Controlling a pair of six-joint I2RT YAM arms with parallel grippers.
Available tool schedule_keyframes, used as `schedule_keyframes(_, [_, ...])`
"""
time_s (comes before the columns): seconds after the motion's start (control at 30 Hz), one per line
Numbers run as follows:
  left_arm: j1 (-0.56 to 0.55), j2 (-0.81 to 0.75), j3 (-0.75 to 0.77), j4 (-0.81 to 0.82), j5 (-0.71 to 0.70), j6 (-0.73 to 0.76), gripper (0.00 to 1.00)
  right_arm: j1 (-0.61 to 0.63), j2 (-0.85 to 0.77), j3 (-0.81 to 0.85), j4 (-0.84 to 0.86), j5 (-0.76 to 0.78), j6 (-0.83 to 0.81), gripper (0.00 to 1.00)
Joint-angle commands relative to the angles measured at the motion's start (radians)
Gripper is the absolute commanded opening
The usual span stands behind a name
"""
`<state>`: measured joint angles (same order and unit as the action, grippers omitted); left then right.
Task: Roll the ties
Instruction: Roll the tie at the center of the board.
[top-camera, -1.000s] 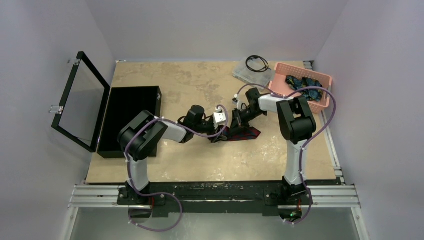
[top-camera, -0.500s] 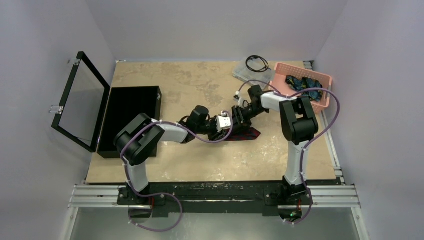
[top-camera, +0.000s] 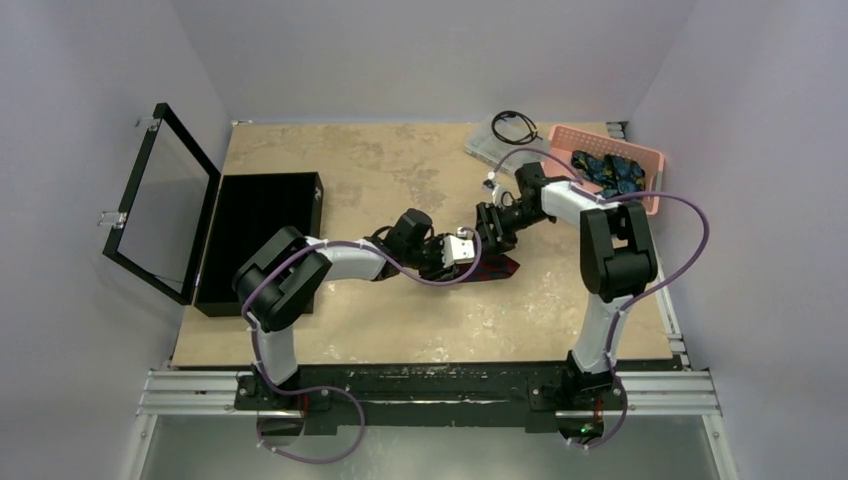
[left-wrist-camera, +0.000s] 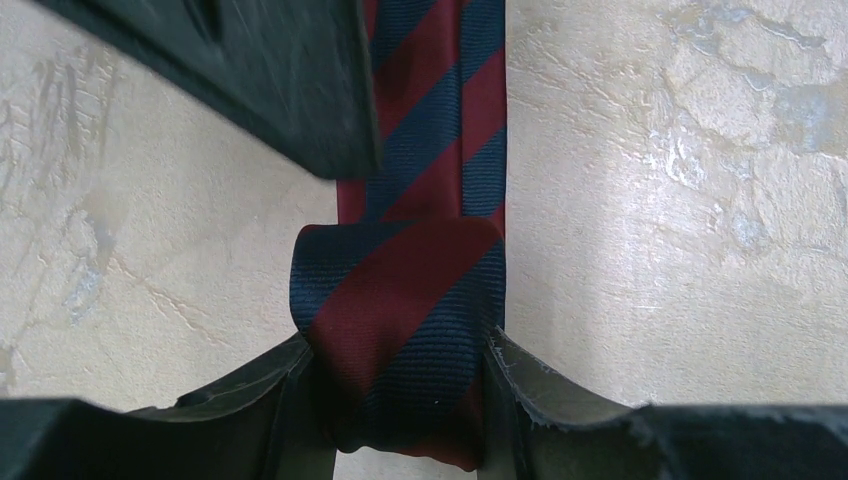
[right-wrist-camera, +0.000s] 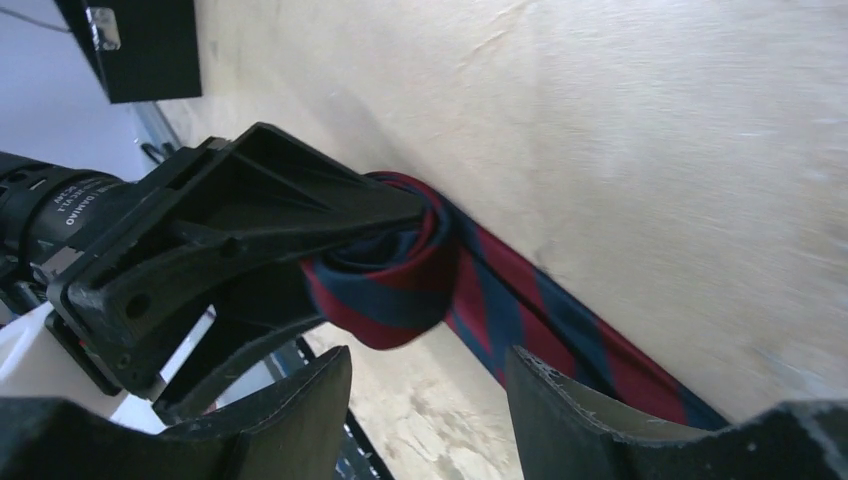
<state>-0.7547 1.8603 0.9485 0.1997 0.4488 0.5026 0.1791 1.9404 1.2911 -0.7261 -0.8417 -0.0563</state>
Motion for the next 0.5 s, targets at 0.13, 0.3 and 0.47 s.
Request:
schedule_keyframes(0.13, [-0.012, 0.061, 0.034, -0.198, -0.034, 0.056, 0.24, 0.088, 0.028, -0.03, 0.111, -0.092, 0.095, 0.57])
schedule_keyframes(0.3, [-0.012, 0.068, 0.045, -0.246, -0.022, 0.062, 0.25, 0.092, 0.059, -0.028, 0.137, -0.063, 0.097, 0.36])
schedule_keyframes(0.47, [-0.007, 0.051, 0.04, -0.221, 0.024, 0.034, 0.39, 0.076, 0.067, -0.061, 0.099, 0.037, 0.062, 0.0])
